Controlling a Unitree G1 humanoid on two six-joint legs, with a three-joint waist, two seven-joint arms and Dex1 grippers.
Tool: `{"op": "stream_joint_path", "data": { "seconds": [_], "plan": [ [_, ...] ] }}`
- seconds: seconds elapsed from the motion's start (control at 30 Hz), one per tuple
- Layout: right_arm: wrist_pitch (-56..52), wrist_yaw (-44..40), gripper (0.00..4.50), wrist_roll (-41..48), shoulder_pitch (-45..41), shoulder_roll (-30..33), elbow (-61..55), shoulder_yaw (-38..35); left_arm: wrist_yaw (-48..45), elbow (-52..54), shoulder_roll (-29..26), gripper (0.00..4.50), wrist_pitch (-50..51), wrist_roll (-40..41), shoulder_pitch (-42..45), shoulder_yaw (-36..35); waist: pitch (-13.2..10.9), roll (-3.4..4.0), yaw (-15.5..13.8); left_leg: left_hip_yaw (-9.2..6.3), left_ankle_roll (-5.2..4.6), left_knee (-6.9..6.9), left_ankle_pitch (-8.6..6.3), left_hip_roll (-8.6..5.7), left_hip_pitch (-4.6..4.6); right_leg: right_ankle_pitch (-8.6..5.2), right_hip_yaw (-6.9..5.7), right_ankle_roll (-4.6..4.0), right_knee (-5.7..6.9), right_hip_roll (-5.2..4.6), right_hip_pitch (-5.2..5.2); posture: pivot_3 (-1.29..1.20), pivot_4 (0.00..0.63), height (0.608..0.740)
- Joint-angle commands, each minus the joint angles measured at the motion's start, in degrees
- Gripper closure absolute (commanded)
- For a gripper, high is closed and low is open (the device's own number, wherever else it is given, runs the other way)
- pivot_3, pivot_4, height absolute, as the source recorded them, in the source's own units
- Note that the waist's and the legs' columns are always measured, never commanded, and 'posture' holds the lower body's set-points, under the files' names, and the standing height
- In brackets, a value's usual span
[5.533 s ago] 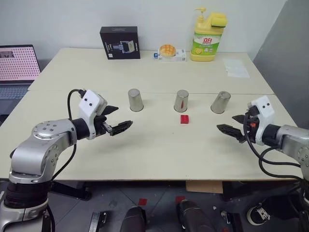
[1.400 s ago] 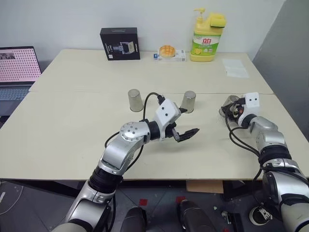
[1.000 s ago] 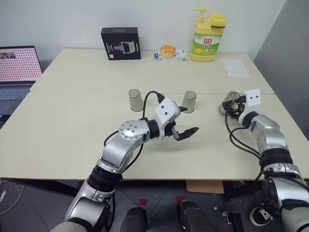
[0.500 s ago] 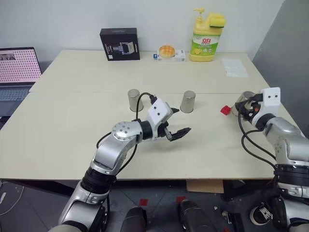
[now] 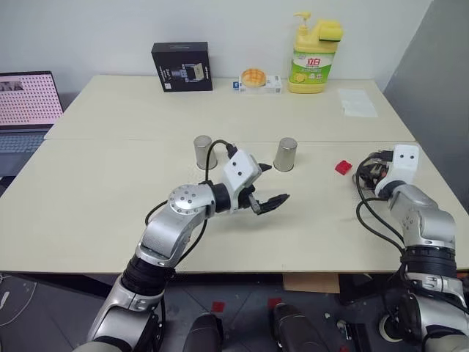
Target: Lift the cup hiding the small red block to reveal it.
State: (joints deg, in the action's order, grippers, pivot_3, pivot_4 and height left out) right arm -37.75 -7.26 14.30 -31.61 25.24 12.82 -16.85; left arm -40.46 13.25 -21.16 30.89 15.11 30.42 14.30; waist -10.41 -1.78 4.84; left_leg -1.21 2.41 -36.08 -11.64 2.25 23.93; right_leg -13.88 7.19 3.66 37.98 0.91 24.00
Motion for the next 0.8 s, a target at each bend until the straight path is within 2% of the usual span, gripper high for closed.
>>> {"op": "stream_joint_path", "data": {
  "seconds": [0.03, 0.13, 0.3, 0.57, 0.8],
  "plan": [
    [1.3, 0.9, 0.76, -0.5, -1.5, 0.5, -0.7, -1.0, 0.6, 1.8, 0.1, 0.00, -0.5, 0.1, 0.6, -1.3, 0.0, 0.00, 0.0, 0.00, 0.00, 0.00, 0.00, 0.00, 0.00, 0.00, 0.00, 0.00, 0.00, 0.00, 0.00, 0.00, 0.150, 0.740],
    [0.4, 1.1, 0.06, -0.6, -1.0, 0.8, -2.2, -0.9, 0.7, 1.5, 0.2, 0.00, -0.6, 0.1, 0.9, -1.4, 0.0, 0.00, 0.0, 0.01, 0.00, 0.00, 0.00, 0.00, 0.00, 0.00, 0.00, 0.00, -0.01, 0.00, 0.00, 0.00, 0.150, 0.740],
    [-7.0, 1.2, 0.06, 0.6, 2.1, 1.7, -10.6, -0.9, 0.4, 1.7, -0.4, 0.00, -0.4, 0.3, 0.8, -1.6, 0.0, 0.00, 0.0, 0.00, 0.00, 0.02, 0.00, 0.00, 0.01, -0.01, 0.00, -0.01, -0.01, 0.00, 0.01, 0.00, 0.150, 0.740],
    [-38.6, -1.9, 0.06, 11.3, 9.0, 3.8, -41.0, -2.9, -5.1, 0.9, -8.7, 0.00, 0.3, 1.8, 1.0, -5.3, 0.0, 0.01, 0.1, -0.05, 0.00, 0.04, 0.00, 0.06, 0.02, -0.04, -0.04, -0.06, 0.02, 0.03, 0.06, 0.00, 0.150, 0.740],
    [-48.1, -0.6, 0.06, 12.0, 6.5, 1.5, -48.1, -4.5, -6.9, -2.2, -8.8, 0.00, -2.6, 1.1, 1.0, -5.4, 0.0, 0.00, -0.1, -0.03, 0.00, -0.02, 0.00, 0.03, 0.01, -0.20, -0.04, -0.34, -0.04, -0.01, 0.01, 0.00, 0.150, 0.740]
  ]
}}
